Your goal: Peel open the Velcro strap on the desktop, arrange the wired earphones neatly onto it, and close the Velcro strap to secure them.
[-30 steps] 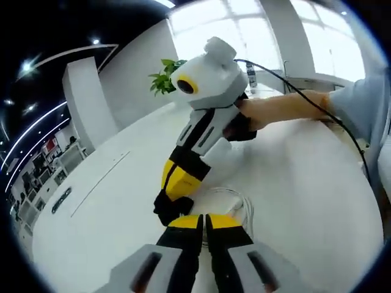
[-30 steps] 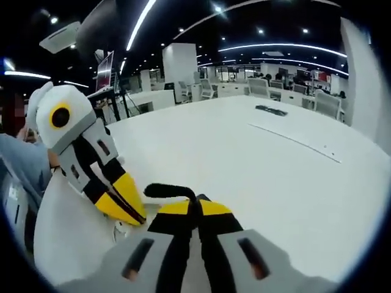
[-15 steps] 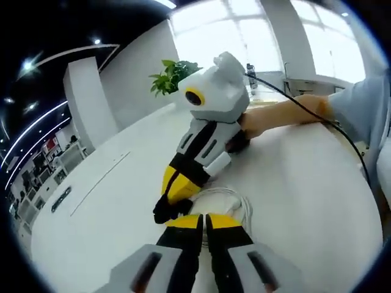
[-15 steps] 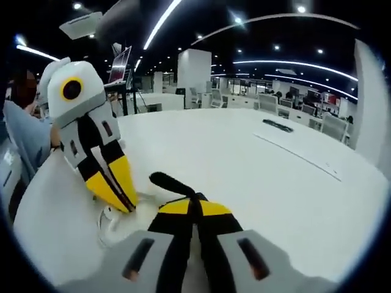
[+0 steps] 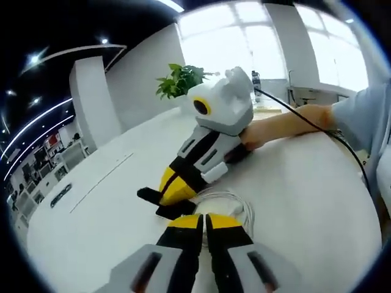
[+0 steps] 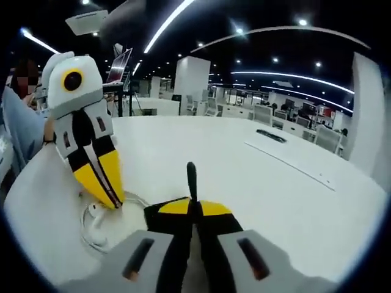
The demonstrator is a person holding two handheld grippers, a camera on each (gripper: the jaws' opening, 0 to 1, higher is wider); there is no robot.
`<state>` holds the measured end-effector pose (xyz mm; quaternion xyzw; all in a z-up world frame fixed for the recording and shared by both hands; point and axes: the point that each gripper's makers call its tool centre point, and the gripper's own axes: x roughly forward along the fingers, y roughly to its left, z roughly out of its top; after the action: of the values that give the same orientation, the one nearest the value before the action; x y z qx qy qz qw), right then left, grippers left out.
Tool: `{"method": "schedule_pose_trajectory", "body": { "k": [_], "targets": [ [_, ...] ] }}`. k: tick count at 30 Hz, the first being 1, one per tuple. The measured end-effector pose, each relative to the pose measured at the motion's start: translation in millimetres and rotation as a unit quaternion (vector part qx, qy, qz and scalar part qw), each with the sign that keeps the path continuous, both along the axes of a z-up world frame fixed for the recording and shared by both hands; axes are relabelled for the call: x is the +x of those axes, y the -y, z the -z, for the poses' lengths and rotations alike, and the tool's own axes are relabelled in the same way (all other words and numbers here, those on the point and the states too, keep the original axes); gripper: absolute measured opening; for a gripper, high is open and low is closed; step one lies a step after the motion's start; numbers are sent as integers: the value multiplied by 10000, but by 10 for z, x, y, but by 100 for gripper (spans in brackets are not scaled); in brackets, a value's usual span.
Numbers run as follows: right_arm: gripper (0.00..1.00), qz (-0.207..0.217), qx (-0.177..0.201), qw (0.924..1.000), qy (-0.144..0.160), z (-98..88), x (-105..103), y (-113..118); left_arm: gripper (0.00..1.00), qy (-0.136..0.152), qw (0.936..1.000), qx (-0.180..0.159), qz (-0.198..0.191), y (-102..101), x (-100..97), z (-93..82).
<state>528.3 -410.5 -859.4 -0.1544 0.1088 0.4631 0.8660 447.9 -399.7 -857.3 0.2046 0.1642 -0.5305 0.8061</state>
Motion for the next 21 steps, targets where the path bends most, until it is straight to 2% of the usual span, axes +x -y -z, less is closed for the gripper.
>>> {"method": "schedule_pose_trajectory", "body": {
  "k": [4,7,8,10,11,12,14,16,18,19,21],
  "targets": [
    [6,149,-20,9997,169,-13,81,19,6,63,9997,-213,-36,13,30,-56],
    [9,571,10,9979,310,-53,214,102,5,176,9971,-722,-186,40,110,-165],
    [10,761,97,9968,240,-81,251,135,5,278,9950,-922,-276,29,173,-206],
    [11,940,588,9938,75,-178,248,142,5,339,9903,-1267,-449,5,246,-247],
    [11,1033,906,9905,57,-245,255,174,5,322,9873,-1475,-498,-8,265,-258],
    [11,1138,1231,9858,24,-314,270,220,5,503,9856,-1552,-441,-28,284,-277],
    [11,1348,1642,9771,-95,-387,308,336,5,765,9814,-1613,-707,-119,387,-298],
    [11,1575,1957,9678,-186,-441,347,449,5,874,9783,-1689,-825,-171,440,-407],
    [11,1764,2254,9575,-348,-463,374,534,6,1153,9705,-1878,-982,-238,500,-513],
    [11,1890,2458,9497,-445,-482,401,583,6,1179,9661,-1940,-1233,-301,554,-524],
    [11,2117,2789,9351,-547,-516,465,701,5,1173,9628,-2042,-1323,-365,619,-569]
  ]
}}
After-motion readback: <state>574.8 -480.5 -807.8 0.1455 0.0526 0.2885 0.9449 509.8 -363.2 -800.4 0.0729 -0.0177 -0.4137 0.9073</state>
